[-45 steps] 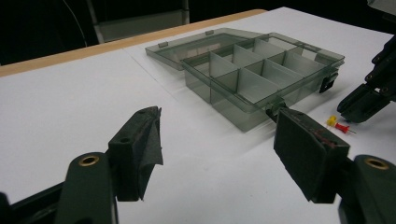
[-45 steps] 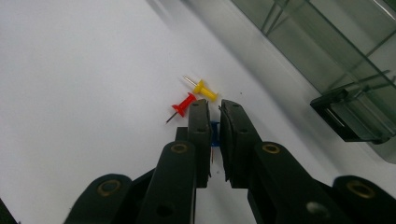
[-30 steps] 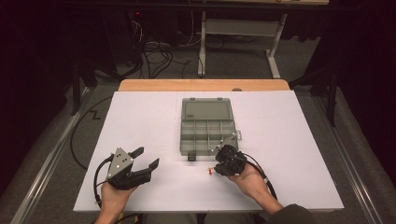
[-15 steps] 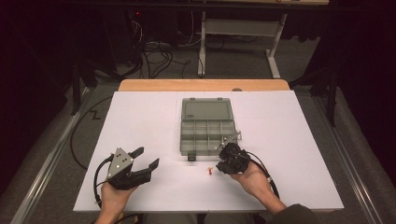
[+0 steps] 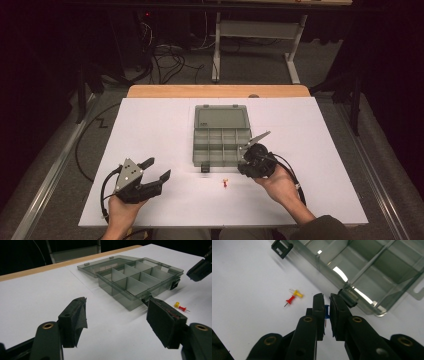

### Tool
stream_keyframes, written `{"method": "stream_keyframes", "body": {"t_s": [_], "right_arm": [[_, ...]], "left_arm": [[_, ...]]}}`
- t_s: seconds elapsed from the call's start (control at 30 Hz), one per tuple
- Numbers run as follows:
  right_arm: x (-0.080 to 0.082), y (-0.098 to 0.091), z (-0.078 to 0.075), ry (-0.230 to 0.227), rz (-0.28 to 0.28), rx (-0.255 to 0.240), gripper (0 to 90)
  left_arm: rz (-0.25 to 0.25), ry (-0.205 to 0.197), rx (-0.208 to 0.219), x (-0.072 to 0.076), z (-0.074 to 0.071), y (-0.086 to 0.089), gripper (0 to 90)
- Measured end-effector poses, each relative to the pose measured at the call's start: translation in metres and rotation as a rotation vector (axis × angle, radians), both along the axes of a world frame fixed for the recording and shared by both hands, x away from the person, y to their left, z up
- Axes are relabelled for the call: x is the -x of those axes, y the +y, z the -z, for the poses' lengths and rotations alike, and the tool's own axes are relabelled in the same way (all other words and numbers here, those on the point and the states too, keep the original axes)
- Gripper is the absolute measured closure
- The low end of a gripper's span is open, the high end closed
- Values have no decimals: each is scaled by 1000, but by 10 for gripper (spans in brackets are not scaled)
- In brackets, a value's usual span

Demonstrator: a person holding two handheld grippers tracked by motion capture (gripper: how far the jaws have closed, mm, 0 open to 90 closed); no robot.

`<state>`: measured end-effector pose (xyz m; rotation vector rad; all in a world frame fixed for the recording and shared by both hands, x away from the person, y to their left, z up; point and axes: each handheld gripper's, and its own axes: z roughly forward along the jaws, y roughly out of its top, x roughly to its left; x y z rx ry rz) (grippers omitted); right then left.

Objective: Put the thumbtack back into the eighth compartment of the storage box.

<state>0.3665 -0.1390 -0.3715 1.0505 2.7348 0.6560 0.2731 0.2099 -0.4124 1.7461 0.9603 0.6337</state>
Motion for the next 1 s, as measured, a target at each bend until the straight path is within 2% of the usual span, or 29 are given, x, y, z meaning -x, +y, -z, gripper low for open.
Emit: {"method": "stream_keyframes", "body": {"t_s": [0.3,0.63,1.0], "right_arm": [[-19,-9,-13,-13,70,0,848],[-37,-10,-8,-17,117,18,848],[-48,-9,0,-11,146,41,847]], "left_arm": [[0,0,4,0,0,0,326],[1,0,3,0,0,0,327],[0,0,5,0,0,0,328]]}}
